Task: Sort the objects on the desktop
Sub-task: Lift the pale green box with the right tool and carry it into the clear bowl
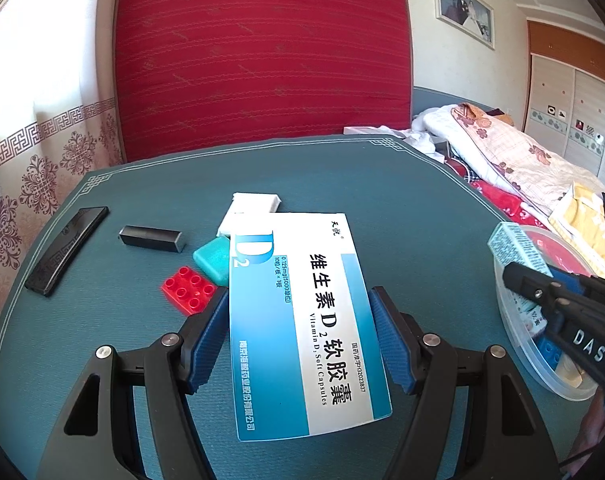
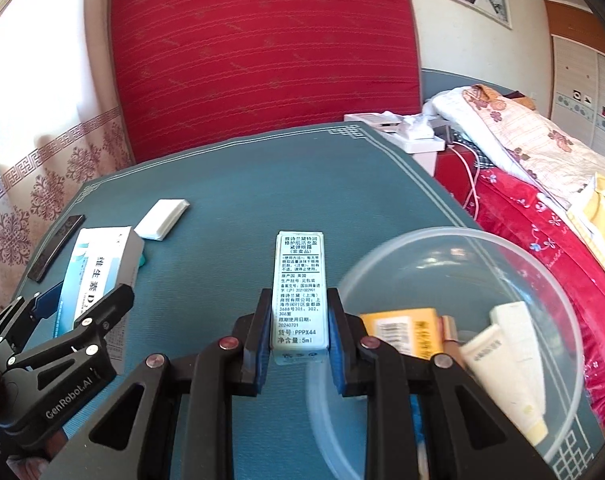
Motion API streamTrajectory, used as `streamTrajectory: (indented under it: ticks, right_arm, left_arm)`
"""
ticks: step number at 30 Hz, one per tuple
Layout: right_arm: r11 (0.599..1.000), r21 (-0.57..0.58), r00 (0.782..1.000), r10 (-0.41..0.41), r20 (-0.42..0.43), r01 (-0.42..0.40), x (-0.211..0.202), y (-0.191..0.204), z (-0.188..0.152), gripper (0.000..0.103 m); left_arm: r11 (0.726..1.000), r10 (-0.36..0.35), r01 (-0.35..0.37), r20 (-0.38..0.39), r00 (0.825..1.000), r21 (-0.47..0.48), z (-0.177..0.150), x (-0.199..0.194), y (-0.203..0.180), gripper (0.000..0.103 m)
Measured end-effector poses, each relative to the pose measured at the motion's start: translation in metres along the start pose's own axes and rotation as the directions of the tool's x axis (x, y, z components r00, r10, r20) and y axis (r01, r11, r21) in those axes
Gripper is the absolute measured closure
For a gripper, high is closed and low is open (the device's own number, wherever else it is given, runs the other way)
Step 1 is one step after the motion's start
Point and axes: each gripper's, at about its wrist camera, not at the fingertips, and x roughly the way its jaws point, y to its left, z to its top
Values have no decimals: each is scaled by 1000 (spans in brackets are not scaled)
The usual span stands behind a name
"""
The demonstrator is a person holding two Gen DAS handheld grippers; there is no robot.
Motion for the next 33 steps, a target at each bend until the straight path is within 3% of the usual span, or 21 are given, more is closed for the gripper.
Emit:
streamTrajectory:
  ticks: [13,33]
  right_arm:
    - [999,37,999,-39,13,38,-18,-32,-8,76]
    - [990,112,996,-90,24,87,-36,-86,-15,76]
  left_arm:
    - [997,-55,54,15,998,63,-2,-15,-30,31]
    - [979,-90,78,54,995,187,7,-36,-85,31]
